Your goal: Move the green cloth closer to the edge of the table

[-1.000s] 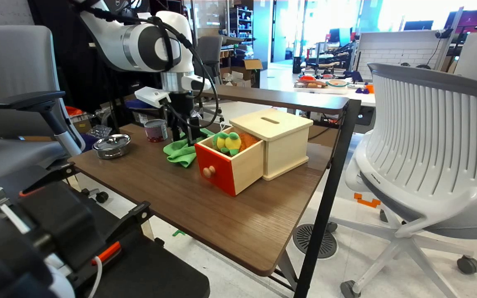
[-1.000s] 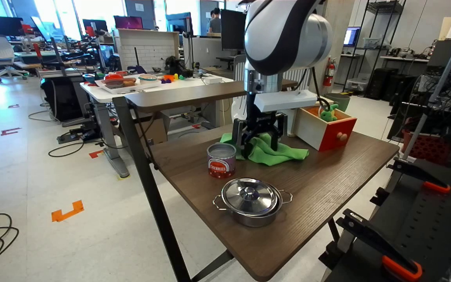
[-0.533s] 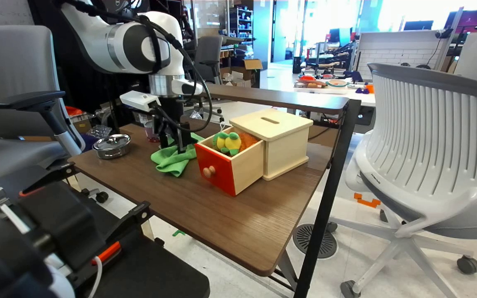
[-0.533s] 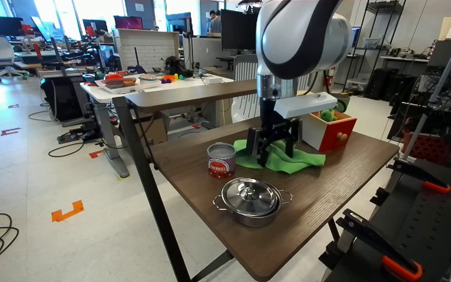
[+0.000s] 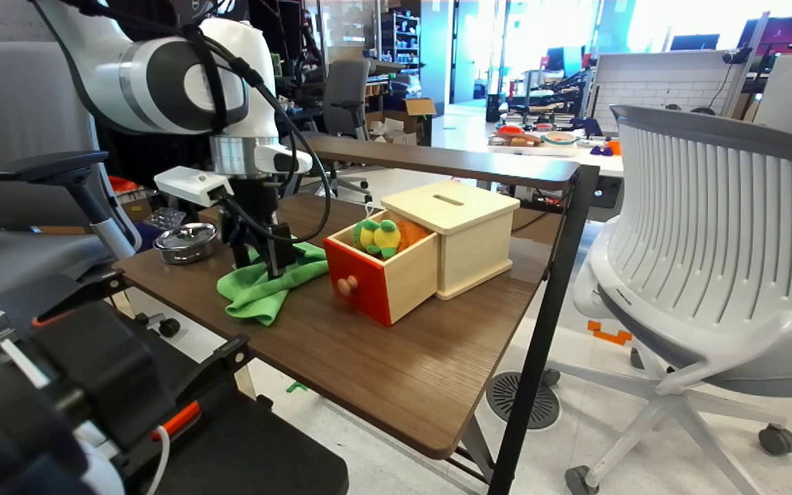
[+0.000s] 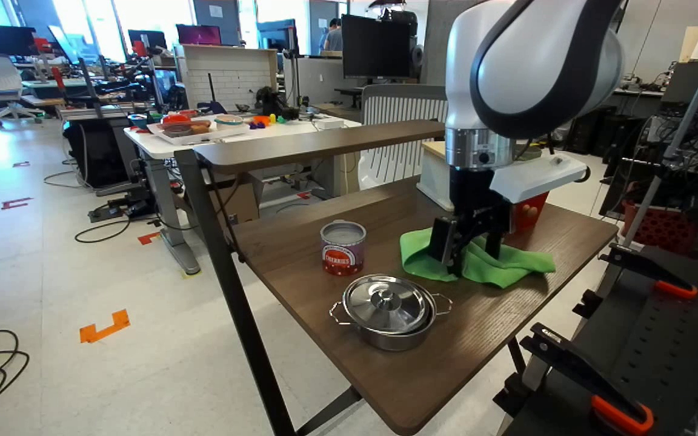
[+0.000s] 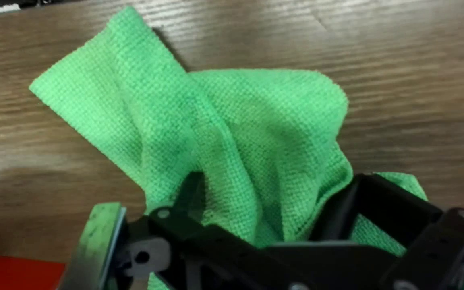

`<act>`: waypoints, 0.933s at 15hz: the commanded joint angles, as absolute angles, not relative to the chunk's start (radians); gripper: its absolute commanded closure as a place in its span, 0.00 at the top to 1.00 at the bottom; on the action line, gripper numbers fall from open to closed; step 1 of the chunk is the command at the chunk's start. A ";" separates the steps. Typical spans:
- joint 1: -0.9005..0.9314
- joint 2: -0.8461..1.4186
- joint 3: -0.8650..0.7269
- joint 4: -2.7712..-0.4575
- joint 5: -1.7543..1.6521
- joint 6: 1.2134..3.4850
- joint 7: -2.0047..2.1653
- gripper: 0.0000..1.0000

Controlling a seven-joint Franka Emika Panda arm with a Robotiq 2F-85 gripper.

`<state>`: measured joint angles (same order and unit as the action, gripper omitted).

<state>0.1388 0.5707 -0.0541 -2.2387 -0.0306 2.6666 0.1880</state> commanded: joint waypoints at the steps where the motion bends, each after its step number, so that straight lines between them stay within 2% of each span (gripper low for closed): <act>1: 0.137 0.525 -0.071 -2.344 -0.067 2.730 0.170 1.00; 7: 0.119 0.448 -0.067 -2.380 -0.048 2.731 0.164 1.00; 14: 0.074 0.233 -0.030 -2.420 -0.002 2.702 0.140 1.00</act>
